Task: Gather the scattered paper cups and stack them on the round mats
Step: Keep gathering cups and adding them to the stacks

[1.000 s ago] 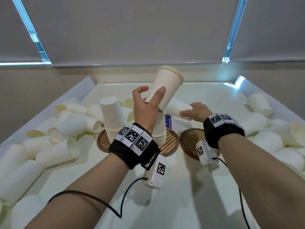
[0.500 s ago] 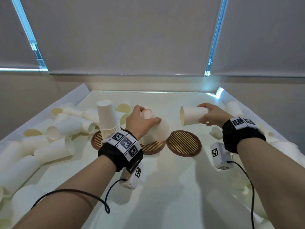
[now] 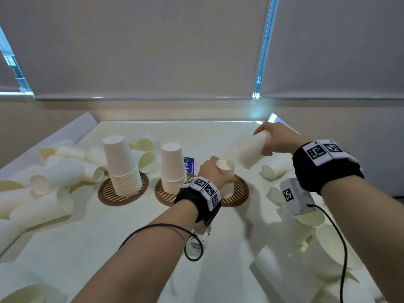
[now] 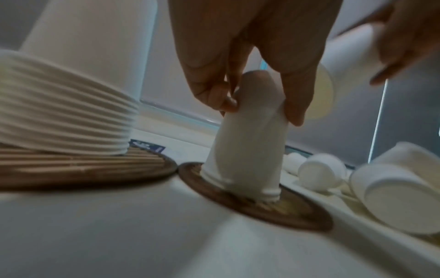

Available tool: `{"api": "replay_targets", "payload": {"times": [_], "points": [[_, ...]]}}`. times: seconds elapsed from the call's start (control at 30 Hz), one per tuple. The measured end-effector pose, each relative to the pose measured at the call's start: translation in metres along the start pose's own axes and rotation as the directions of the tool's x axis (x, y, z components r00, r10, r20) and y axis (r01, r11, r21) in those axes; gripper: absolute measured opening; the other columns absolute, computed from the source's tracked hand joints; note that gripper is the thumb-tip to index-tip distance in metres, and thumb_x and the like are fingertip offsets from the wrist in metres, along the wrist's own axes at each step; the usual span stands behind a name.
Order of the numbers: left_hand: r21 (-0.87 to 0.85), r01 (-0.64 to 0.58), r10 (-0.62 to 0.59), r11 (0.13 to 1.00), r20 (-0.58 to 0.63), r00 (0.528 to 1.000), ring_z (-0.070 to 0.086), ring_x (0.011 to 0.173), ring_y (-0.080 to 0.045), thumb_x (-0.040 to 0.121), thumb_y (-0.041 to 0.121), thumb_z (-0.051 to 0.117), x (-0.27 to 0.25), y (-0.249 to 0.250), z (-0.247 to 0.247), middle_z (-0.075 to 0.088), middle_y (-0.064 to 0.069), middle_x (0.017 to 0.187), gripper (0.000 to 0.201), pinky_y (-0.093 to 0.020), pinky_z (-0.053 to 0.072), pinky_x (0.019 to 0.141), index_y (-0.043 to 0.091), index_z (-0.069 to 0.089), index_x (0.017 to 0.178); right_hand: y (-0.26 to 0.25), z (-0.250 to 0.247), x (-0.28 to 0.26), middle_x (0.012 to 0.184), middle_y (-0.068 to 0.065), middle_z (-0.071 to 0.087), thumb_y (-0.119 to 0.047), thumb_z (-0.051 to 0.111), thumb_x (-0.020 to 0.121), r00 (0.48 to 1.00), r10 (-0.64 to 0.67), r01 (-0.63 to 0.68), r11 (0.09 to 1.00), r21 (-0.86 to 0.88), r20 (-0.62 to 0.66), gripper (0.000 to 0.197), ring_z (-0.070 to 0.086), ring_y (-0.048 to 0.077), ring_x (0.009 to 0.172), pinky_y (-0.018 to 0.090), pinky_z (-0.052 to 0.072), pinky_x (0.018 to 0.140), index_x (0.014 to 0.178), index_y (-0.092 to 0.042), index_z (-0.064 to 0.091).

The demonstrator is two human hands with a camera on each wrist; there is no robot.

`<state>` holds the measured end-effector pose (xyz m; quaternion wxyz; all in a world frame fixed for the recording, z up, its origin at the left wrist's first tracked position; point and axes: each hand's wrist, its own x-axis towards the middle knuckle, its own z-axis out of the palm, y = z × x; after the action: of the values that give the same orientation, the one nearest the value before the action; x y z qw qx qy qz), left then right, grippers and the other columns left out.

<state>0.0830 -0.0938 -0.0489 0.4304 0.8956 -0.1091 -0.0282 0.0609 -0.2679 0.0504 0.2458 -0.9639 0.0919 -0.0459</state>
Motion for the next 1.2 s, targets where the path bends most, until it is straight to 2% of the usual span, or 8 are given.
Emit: {"api": "replay_targets", "payload": {"times": [0.13, 0.27, 0.47, 0.6, 0.73, 0.9, 1.07, 1.2], "points": [[0.084, 0.008, -0.014, 0.996, 0.070, 0.997, 0.055, 0.114, -0.025, 0.073, 0.033, 0.077, 0.003, -0.008, 0.012, 0.059, -0.007, 0.125, 0.066, -0.033, 0.045, 0.093, 0.012, 0.048, 0.127, -0.015, 0.007, 0.004, 0.112, 0.010, 0.040, 0.007, 0.059, 0.067, 0.999, -0.024, 0.026, 0.998, -0.048, 0.034, 0.058, 0.047, 0.028, 0.093, 0.024, 0.039, 0.054, 0.119, -0.018, 0.055], [0.181, 0.022, -0.036, 0.983, 0.074, 0.997, 0.053, 0.118, -0.027, 0.080, 0.030, 0.070, 0.004, -0.009, 0.014, 0.057, -0.009, 0.127, 0.060, -0.033, 0.042, 0.094, 0.011, 0.044, 0.131, -0.031, 0.027, 0.011, 0.125, 0.011, 0.036, 0.002, 0.055, 0.075, 0.994, -0.014, 0.036, 0.977, -0.208, 0.107, 0.060, 0.047, 0.035, 0.113, 0.035, 0.048, 0.081, 0.129, -0.024, 0.047], [0.410, 0.099, -0.136, 0.907, 0.062, 0.989, 0.056, 0.113, -0.029, 0.090, 0.029, 0.058, -0.011, 0.001, 0.004, 0.058, -0.013, 0.122, 0.045, -0.036, 0.045, 0.091, 0.004, 0.042, 0.123, -0.041, 0.072, 0.012, 0.143, 0.017, 0.034, -0.004, 0.057, 0.083, 0.948, 0.056, 0.059, 0.937, -0.344, 0.313, 0.084, 0.045, 0.038, 0.126, 0.046, 0.046, 0.099, 0.150, -0.018, 0.009], [0.446, -0.214, 0.089, 0.869, 0.284, 0.955, 0.061, 0.099, -0.024, 0.092, 0.033, 0.053, -0.041, 0.030, -0.013, 0.065, -0.008, 0.107, 0.033, -0.025, 0.040, 0.068, 0.006, 0.058, 0.110, -0.033, 0.075, 0.010, 0.145, 0.020, 0.031, -0.014, 0.068, 0.078, 0.942, 0.098, 0.008, 0.950, -0.312, 0.321, 0.107, 0.043, 0.039, 0.127, 0.048, 0.044, 0.099, 0.150, -0.016, -0.012], [0.254, -0.504, 0.210, 0.826, 0.691, 0.692, 0.059, 0.092, -0.012, 0.076, 0.037, 0.075, -0.072, 0.055, -0.009, 0.067, 0.003, 0.107, 0.038, -0.021, 0.043, 0.075, 0.015, 0.066, 0.106, -0.031, 0.043, -0.001, 0.140, 0.016, 0.042, -0.016, 0.072, 0.076, 0.970, 0.105, -0.033, 0.950, -0.311, 0.219, 0.087, 0.047, 0.033, 0.124, 0.042, 0.044, 0.099, 0.146, -0.008, 0.021], [0.121, -0.612, 0.232, 0.782, 0.854, 0.465, 0.051, 0.115, -0.012, 0.066, 0.029, 0.084, -0.104, 0.055, 0.020, 0.054, 0.010, 0.128, 0.060, -0.021, 0.039, 0.088, 0.030, 0.059, 0.121, -0.017, 0.008, -0.029, 0.118, 0.004, 0.065, -0.033, 0.073, 0.077, 0.929, 0.246, -0.104, 0.890, -0.444, 0.276, 0.052, 0.066, 0.021, 0.103, 0.034, 0.049, 0.092, 0.120, -0.008, 0.060], [0.151, -0.596, 0.178, 0.789, 0.871, 0.457, 0.052, 0.113, -0.017, 0.065, 0.021, 0.085, -0.117, 0.032, 0.037, 0.056, 0.003, 0.126, 0.069, -0.022, 0.036, 0.089, 0.027, 0.055, 0.127, -0.004, -0.006, -0.054, 0.090, 0.005, 0.070, -0.025, 0.079, 0.072, 0.860, 0.392, -0.228, 0.869, -0.439, 0.328, 0.025, 0.069, 0.022, 0.082, 0.030, 0.047, 0.056, 0.083, -0.009, 0.062], [0.212, -0.485, 0.117, 0.848, 0.819, 0.562, 0.055, 0.110, -0.015, 0.064, 0.028, 0.086, -0.111, 0.014, 0.024, 0.060, 0.007, 0.123, 0.073, -0.026, 0.039, 0.099, 0.031, 0.053, 0.128, -0.007, -0.013, -0.081, 0.082, 0.004, 0.069, -0.027, 0.084, 0.066, 0.852, 0.426, -0.271, 0.856, -0.440, 0.304, 0.028, 0.068, 0.020, 0.077, 0.030, 0.048, 0.059, 0.073, -0.010, 0.062]]}}
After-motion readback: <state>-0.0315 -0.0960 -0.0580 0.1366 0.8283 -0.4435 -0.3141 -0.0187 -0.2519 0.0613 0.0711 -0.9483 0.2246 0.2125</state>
